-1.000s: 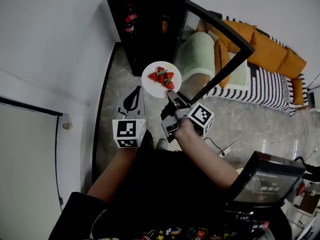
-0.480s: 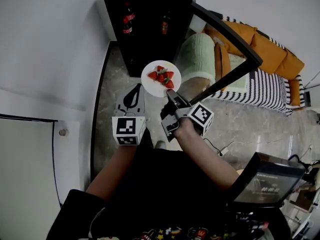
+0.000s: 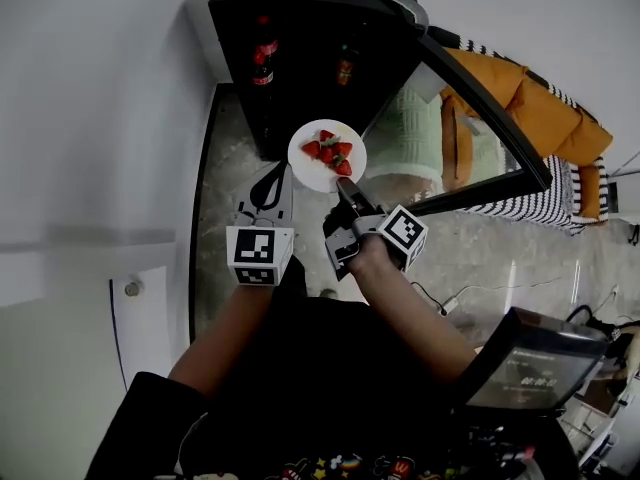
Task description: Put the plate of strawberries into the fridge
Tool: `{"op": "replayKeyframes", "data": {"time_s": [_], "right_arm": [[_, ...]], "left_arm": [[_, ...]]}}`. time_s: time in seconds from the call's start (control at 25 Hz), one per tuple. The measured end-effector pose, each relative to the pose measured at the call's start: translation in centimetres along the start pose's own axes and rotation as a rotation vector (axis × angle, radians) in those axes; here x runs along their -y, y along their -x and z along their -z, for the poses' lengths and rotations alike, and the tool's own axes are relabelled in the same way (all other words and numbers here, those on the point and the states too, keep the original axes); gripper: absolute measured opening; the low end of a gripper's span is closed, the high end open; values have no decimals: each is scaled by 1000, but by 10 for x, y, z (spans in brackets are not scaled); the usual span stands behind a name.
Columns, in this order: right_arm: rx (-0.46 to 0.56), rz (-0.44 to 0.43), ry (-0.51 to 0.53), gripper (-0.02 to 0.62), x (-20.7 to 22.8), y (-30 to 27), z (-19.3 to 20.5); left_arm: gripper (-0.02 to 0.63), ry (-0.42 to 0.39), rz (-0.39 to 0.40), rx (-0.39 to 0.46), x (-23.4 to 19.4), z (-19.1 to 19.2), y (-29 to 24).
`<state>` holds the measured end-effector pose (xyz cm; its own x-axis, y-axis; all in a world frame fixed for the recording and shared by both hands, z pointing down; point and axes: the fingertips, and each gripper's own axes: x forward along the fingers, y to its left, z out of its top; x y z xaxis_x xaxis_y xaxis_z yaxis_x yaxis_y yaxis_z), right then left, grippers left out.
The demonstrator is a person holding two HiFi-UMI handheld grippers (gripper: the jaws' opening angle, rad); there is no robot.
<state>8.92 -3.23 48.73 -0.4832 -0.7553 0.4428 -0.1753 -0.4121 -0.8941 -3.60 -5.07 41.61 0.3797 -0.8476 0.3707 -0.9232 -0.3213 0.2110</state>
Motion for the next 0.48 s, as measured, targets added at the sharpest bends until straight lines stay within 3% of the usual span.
{"op": "replayKeyframes", "data": {"time_s": [0.48], "right_arm": [[19, 8, -20, 18, 17, -3, -2]], "left_arm": [[2, -47, 46, -33, 7, 9, -14]]}}
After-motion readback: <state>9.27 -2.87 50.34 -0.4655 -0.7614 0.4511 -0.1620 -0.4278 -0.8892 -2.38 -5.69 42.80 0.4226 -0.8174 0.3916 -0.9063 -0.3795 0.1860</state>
